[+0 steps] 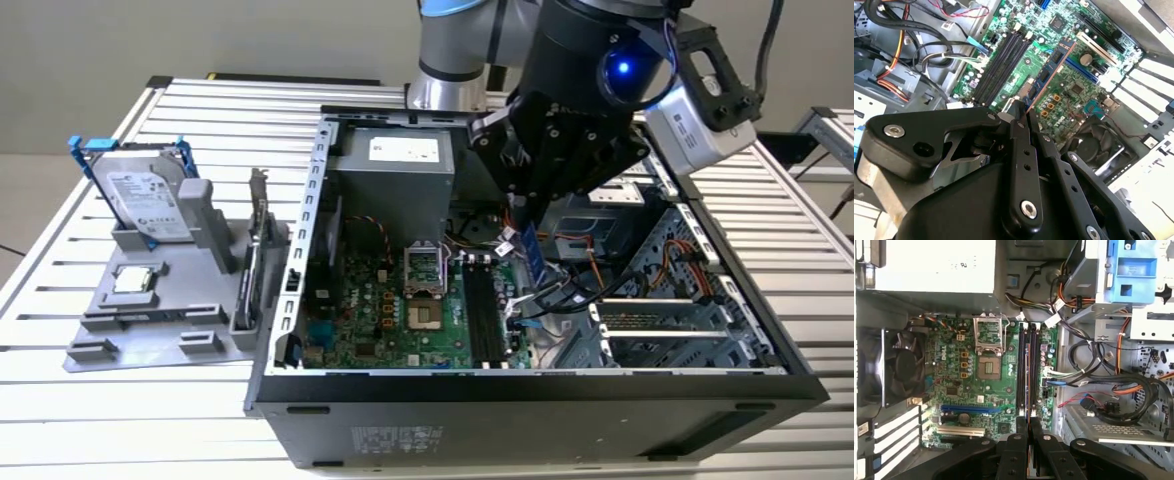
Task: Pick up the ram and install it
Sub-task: 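Insert the ram into the slot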
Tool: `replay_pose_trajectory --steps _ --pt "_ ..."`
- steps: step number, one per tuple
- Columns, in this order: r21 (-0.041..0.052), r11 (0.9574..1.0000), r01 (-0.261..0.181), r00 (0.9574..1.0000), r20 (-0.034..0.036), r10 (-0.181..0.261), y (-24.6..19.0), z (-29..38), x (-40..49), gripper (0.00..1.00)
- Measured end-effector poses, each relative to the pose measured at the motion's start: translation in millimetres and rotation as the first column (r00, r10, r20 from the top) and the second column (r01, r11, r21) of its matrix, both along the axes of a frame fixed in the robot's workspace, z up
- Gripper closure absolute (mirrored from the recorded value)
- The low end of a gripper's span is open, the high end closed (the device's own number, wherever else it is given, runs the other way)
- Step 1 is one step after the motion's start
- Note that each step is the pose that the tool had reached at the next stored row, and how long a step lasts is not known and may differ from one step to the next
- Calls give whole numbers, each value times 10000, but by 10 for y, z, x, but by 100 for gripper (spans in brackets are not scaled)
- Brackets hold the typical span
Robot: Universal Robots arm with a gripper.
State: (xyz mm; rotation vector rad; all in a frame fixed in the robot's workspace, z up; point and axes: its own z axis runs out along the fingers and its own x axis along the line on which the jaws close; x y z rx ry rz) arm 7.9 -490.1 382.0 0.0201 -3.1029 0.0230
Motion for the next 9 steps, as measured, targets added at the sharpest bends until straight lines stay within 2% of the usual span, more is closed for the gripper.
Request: replay_pose_trajectory --steps 9 --pt "0 10000 81 10000 0 -81 7 -87 66 100"
